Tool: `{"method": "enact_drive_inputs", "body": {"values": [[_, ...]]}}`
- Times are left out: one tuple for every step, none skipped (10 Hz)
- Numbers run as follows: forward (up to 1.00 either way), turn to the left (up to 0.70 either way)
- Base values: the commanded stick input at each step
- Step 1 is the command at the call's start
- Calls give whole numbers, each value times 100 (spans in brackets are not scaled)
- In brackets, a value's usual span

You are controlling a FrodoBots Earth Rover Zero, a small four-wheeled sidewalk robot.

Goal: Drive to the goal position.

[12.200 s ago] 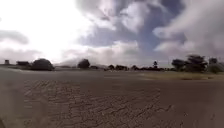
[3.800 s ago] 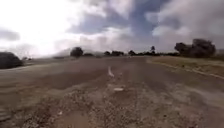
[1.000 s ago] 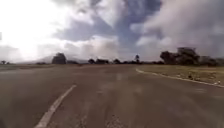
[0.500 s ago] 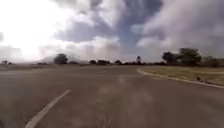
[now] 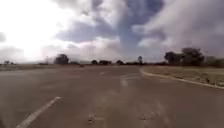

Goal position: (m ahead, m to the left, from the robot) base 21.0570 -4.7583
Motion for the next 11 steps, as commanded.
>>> {"method": "enact_drive_inputs", "body": {"values": [[100,0],[100,0],[100,0],[100,0],[100,0],[100,0],[100,0],[100,0],[100,0],[100,0],[100,0]]}}
